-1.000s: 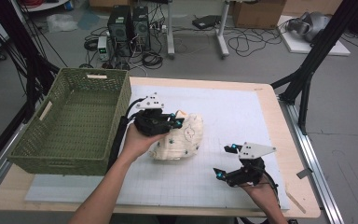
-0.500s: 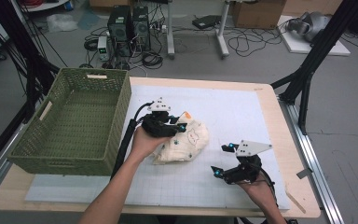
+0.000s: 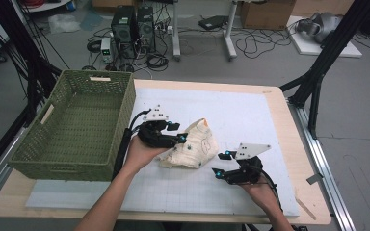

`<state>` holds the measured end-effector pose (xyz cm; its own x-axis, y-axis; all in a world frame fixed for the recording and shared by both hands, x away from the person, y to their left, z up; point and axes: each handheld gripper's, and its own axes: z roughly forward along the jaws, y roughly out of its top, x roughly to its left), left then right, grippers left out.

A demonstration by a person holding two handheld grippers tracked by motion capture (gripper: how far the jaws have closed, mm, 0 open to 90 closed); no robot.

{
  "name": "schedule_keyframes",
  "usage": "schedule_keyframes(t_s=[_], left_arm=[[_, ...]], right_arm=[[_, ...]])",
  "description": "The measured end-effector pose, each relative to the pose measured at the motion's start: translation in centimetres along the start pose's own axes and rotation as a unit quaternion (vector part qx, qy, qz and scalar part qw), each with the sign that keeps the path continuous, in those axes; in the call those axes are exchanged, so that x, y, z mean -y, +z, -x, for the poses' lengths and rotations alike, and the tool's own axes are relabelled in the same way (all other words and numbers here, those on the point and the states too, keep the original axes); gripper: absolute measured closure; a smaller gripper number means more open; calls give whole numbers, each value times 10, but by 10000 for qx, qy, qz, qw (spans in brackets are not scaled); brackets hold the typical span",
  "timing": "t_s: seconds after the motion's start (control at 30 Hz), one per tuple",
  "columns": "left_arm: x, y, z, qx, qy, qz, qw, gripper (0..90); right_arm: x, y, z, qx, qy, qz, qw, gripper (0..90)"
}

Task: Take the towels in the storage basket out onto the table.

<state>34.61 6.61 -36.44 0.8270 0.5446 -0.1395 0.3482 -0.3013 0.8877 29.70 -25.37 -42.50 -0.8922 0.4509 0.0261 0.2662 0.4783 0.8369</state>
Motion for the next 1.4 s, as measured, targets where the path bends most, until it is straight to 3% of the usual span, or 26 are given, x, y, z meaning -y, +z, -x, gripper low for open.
schedule_keyframes(t_s=[0.3, 0.43, 0.57, 0.67, 0.77, 0.87, 1.03, 1.27, 1.4], left_arm=[[36, -11, 6, 176, -145, -41, 9997, 557], [51, -18, 7, 316, -228, -44, 9992, 701], [62, -20, 6, 378, -267, -112, 9989, 827], [64, -23, 5, 387, -282, -88, 9988, 796], [63, -28, 4, 424, -288, -38, 9987, 731], [62, -33, 3, 446, -305, 14, 9985, 683], [62, -35, 4, 467, -315, 27, 9984, 645], [67, -21, 8, 517, -260, -207, 9981, 608], [69, -16, 6, 500, -282, -315, 9979, 618]], right_arm=[[-4, 23, 7, 25, -40, -269, 9996, 478], [-6, 37, 10, 55, -43, -462, 9989, 510], [-6, 50, 12, 92, -81, -605, 9981, 597], [-6, 53, 13, 105, -168, -631, 9978, 730], [-6, 50, 15, -36, -190, -621, 9979, 827], [-7, 41, 16, -187, -136, -581, 9980, 833], [-12, 18, 13, -350, -263, -477, 9979, 815], [-6, 0, 9, -367, -340, -610, 9969, 819], [-5, -9, 9, -421, -333, -475, 9974, 847]])
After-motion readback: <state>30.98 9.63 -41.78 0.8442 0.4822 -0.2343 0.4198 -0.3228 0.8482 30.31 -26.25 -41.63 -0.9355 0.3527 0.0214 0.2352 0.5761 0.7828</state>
